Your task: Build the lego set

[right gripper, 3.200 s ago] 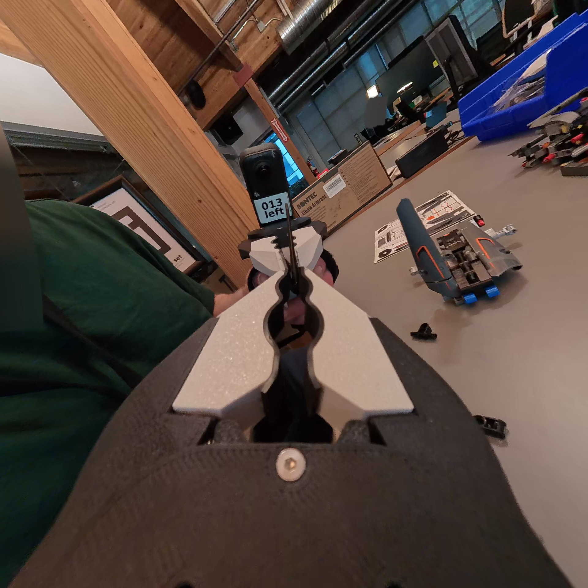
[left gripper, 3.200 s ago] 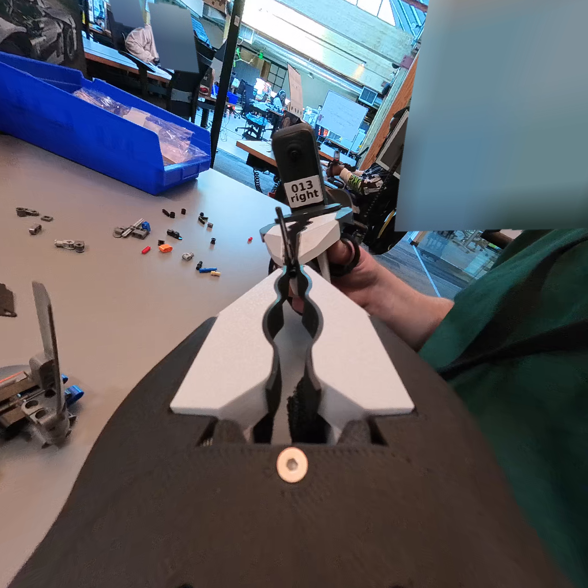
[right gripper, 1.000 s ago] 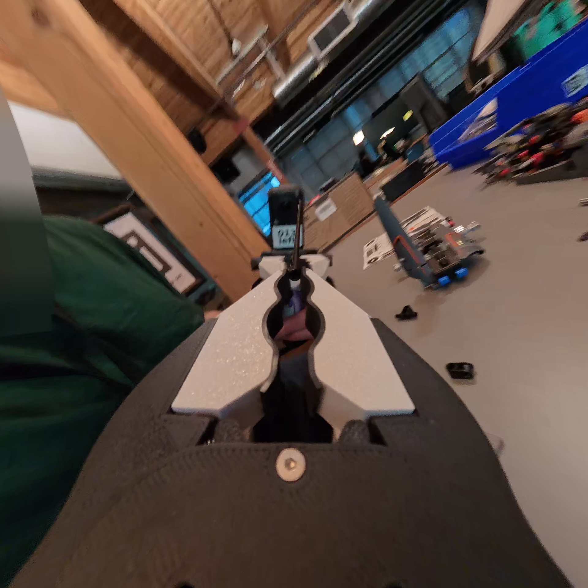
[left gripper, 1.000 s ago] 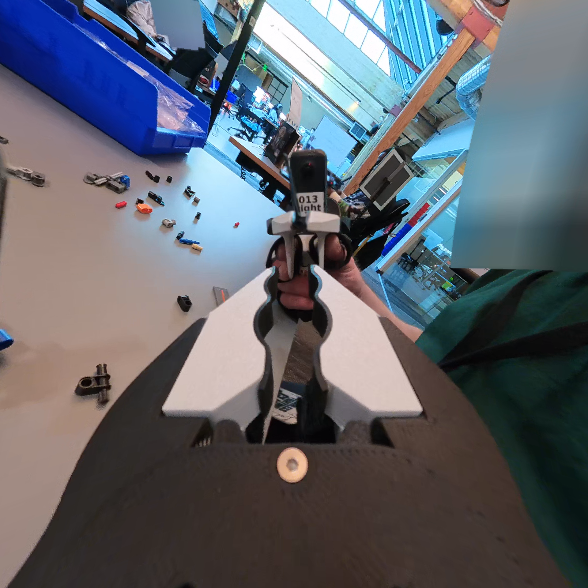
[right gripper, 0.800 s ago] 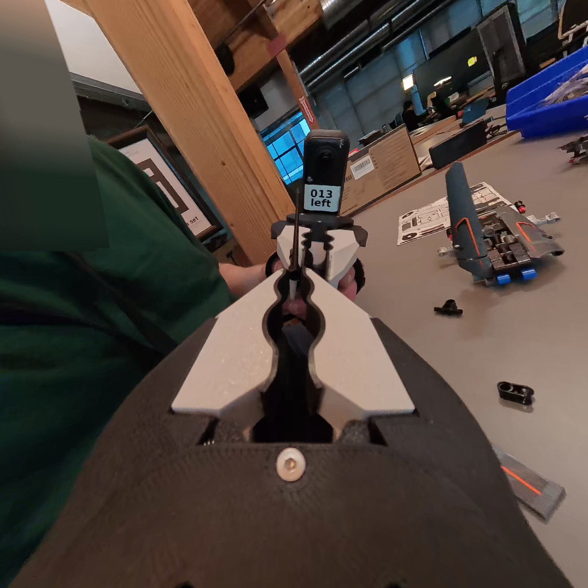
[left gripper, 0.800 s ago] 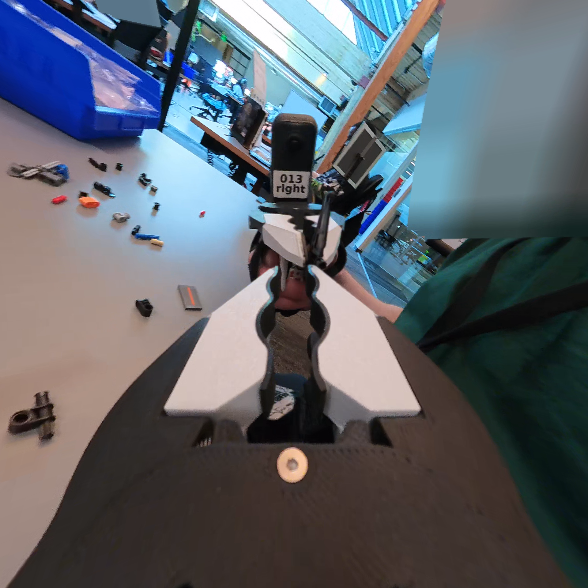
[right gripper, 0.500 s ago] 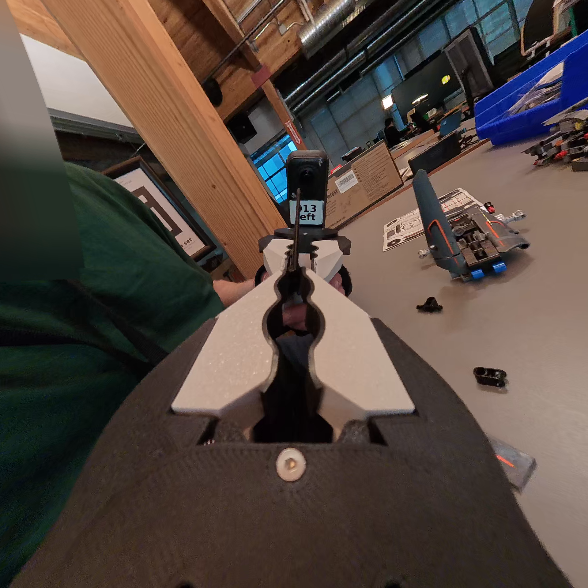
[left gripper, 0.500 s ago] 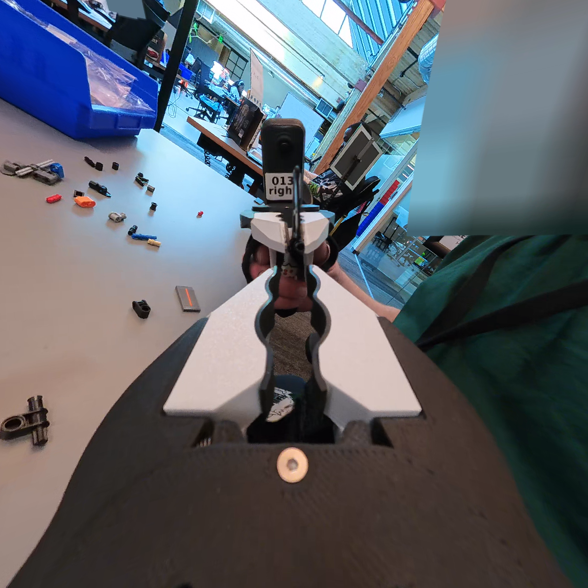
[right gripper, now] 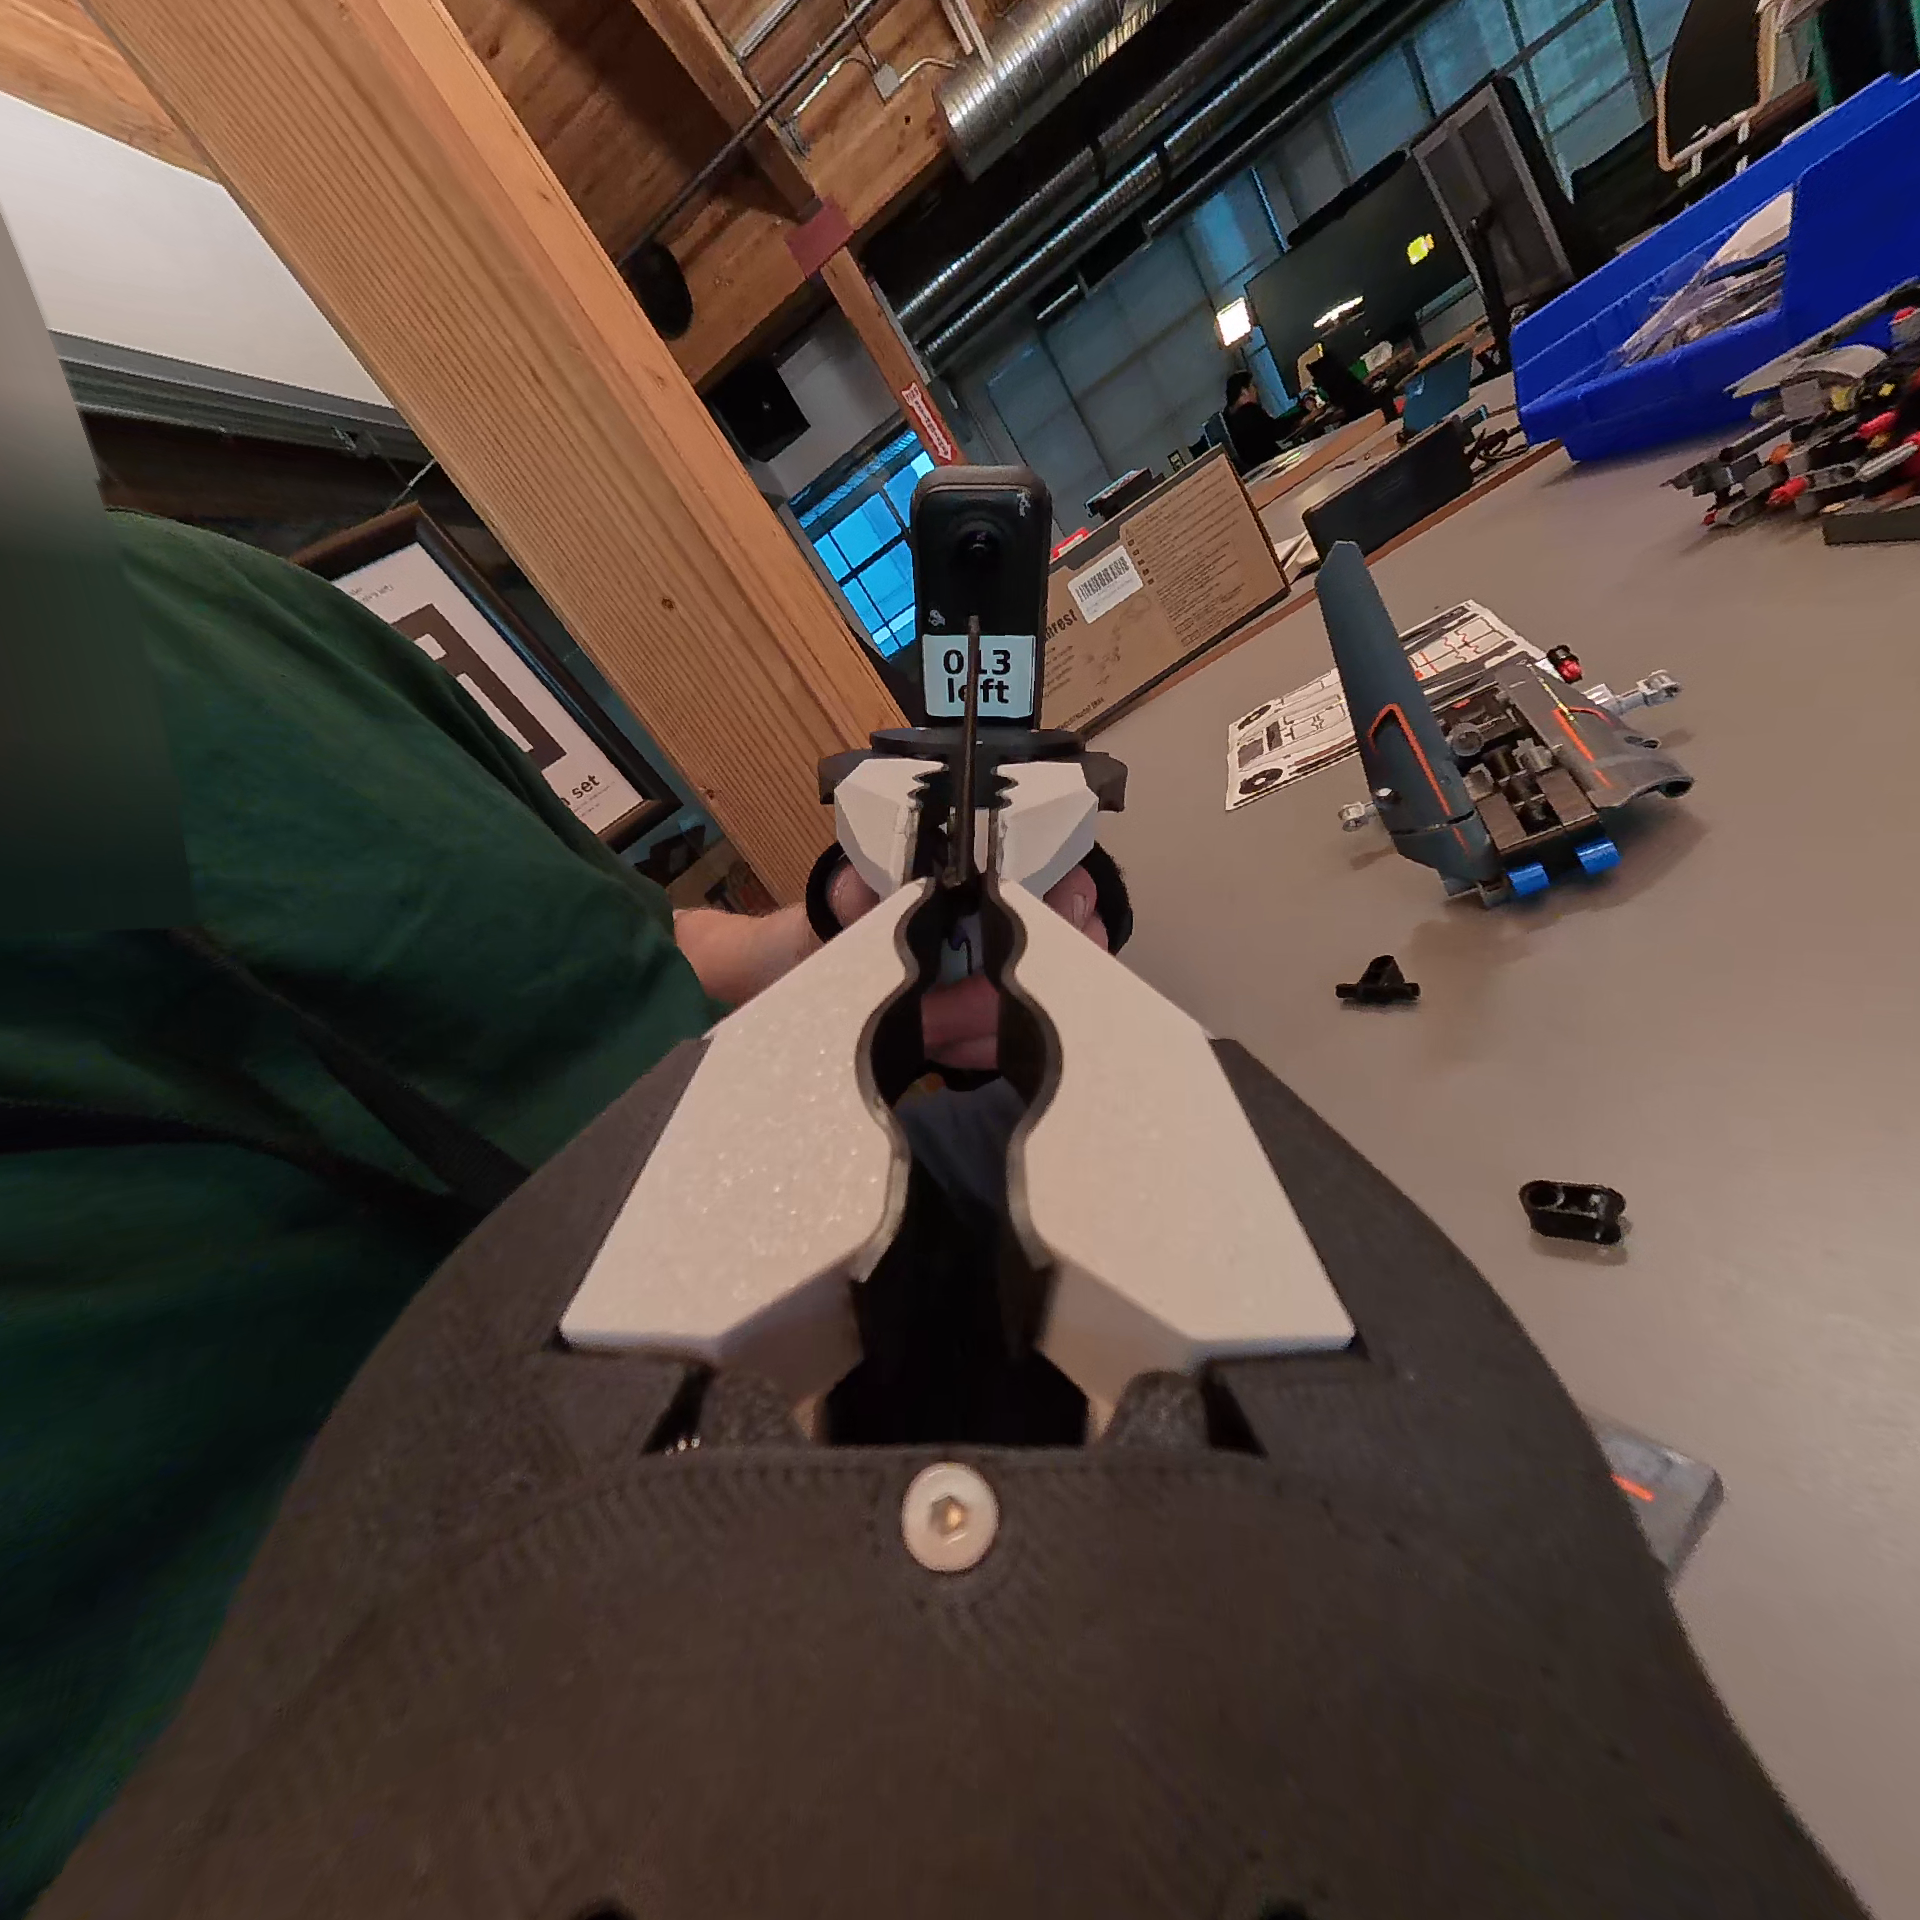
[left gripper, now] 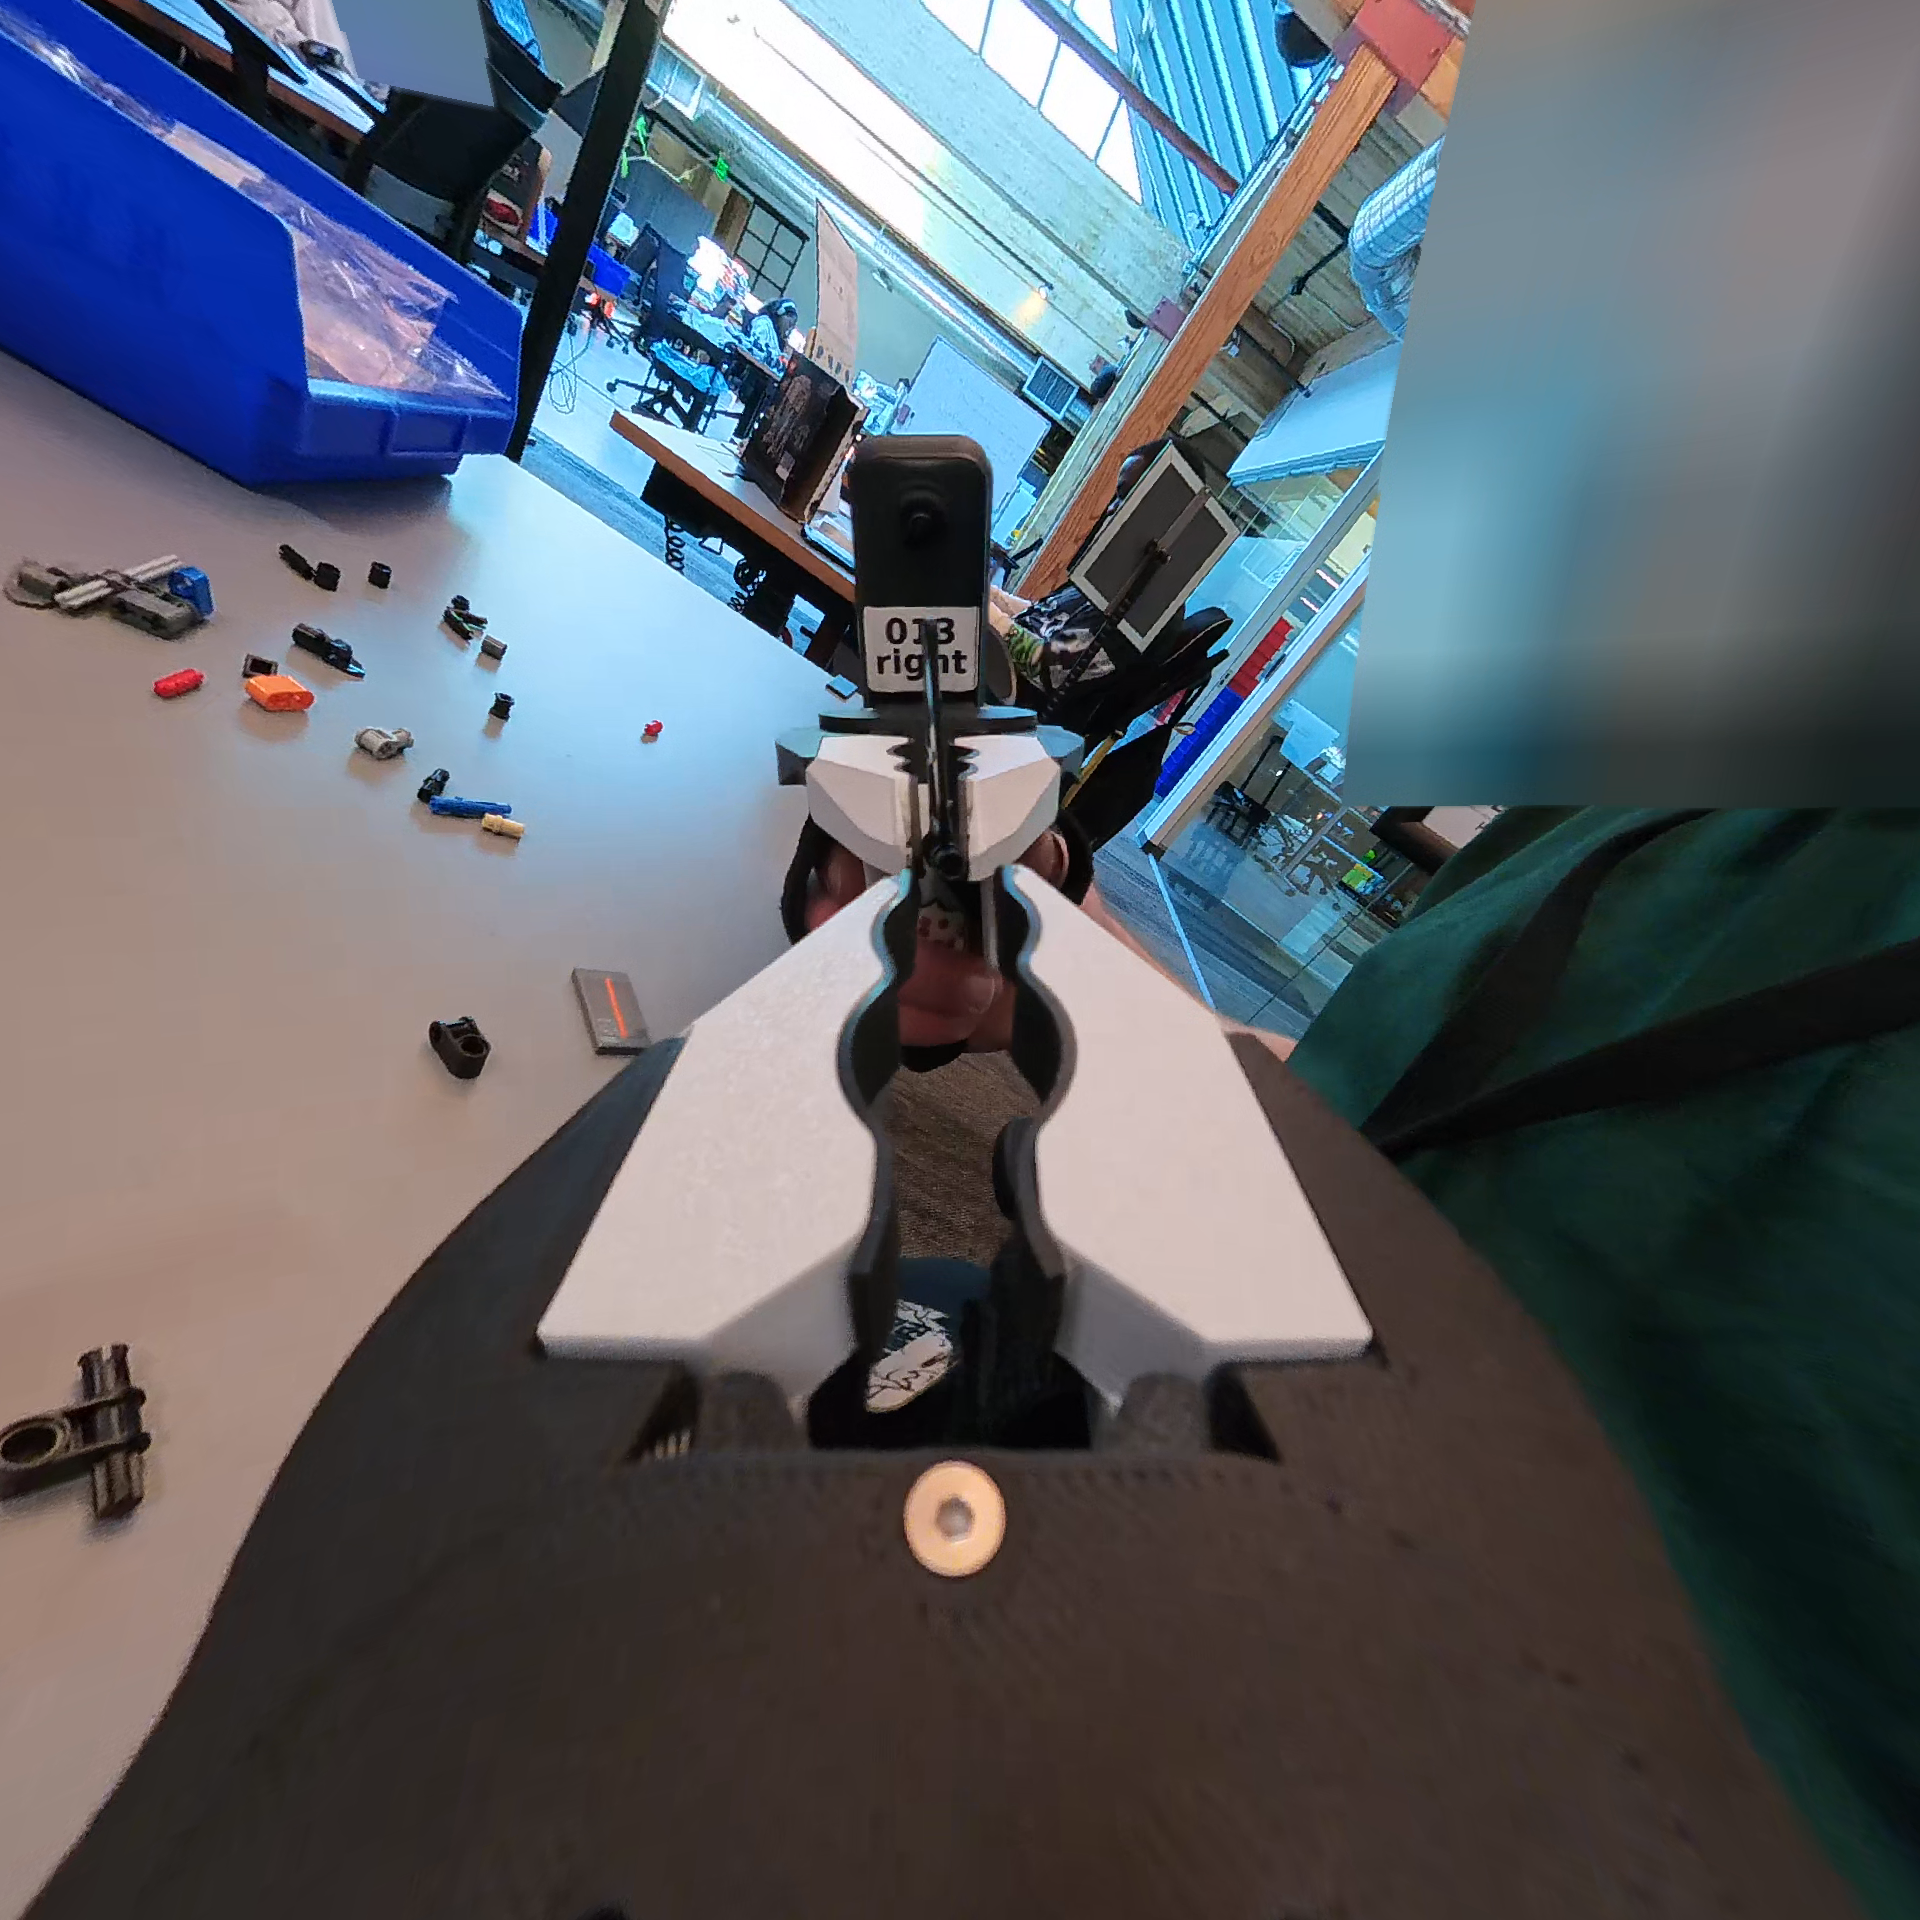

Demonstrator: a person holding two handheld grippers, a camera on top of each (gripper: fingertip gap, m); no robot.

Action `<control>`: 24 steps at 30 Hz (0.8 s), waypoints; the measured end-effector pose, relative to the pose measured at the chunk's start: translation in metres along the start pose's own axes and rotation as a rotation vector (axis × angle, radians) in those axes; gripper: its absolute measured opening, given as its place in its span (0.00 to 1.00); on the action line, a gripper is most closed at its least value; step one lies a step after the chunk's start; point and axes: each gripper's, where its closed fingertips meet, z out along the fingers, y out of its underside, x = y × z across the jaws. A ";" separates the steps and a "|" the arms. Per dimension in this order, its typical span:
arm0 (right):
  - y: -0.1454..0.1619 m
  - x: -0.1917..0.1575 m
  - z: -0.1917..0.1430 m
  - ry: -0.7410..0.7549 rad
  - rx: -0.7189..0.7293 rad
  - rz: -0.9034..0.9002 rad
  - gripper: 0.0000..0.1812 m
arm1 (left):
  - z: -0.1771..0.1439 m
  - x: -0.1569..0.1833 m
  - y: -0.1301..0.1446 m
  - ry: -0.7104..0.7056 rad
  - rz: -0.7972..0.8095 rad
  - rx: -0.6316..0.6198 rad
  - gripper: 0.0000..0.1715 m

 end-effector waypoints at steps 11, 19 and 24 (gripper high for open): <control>0.001 0.001 -0.001 0.009 -0.005 -0.006 0.03 | 0.001 -0.001 0.000 0.000 -0.013 0.010 0.06; 0.000 0.000 -0.002 0.008 -0.002 -0.008 0.02 | 0.002 -0.002 0.000 -0.001 -0.015 0.016 0.07; 0.000 0.000 -0.002 0.005 -0.001 -0.008 0.03 | 0.003 -0.002 0.000 0.000 -0.017 0.019 0.07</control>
